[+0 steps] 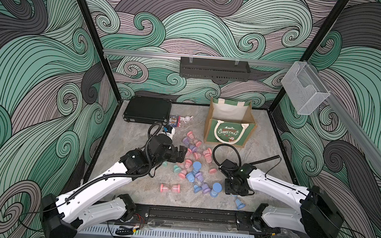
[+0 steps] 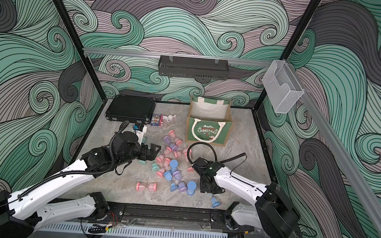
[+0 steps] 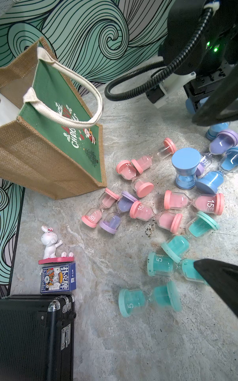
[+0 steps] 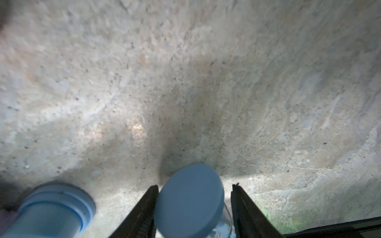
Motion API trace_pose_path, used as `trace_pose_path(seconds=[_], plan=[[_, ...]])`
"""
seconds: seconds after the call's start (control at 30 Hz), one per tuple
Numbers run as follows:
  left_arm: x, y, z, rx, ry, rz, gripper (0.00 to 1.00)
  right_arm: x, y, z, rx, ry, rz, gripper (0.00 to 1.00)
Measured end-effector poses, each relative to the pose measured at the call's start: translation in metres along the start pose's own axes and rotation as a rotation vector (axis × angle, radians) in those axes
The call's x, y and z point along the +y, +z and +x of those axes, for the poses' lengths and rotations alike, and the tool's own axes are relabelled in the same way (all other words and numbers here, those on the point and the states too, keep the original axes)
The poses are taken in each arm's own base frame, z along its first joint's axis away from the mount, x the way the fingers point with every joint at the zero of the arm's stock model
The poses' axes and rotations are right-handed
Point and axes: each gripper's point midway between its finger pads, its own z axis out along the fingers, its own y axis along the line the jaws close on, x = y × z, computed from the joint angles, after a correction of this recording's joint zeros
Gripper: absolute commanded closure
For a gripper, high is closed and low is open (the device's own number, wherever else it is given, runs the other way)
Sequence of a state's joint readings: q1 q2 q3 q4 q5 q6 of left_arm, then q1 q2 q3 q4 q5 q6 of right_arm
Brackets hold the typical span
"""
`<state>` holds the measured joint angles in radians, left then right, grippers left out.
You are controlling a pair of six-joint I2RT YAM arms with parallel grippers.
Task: Put the hourglass into the canvas bag
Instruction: Pick up the hourglass from the center of the board.
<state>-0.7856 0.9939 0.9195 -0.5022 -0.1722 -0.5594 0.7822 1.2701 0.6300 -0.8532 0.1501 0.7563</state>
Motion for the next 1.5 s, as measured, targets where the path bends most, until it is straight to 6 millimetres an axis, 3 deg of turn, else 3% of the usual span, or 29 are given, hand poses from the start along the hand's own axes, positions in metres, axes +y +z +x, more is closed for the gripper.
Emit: trace_pose_path(seconds=[0.2,0.6,0.8,1.0,1.17,1.3,1.5], plan=[[0.001,0.001,0.001,0.004,0.001,-0.006,0.01,-0.001,-0.001,-0.008,-0.02,-0.01,0.026,0.37],[0.004,0.001,0.003,0.013,0.001,-0.017,0.02,0.004,-0.001,0.005,0.049,-0.055,-0.003,0.36],[0.004,0.001,0.003,0.014,0.001,-0.018,0.01,0.005,0.008,0.01,0.095,-0.068,0.026,0.41],[0.005,0.001,0.003,0.015,0.002,-0.019,0.01,0.006,0.008,0.007,0.082,-0.081,0.032,0.56],[0.005,0.001,0.003,0.015,0.001,-0.019,0.01,0.008,0.005,0.0,0.053,-0.086,0.029,0.63],[0.005,0.001,0.003,0.015,0.002,-0.018,0.02,0.009,-0.006,-0.011,-0.007,-0.079,0.003,0.67],[0.002,0.001,0.004,0.02,0.012,-0.006,0.01,0.012,-0.038,-0.037,-0.132,-0.049,-0.069,0.71]])
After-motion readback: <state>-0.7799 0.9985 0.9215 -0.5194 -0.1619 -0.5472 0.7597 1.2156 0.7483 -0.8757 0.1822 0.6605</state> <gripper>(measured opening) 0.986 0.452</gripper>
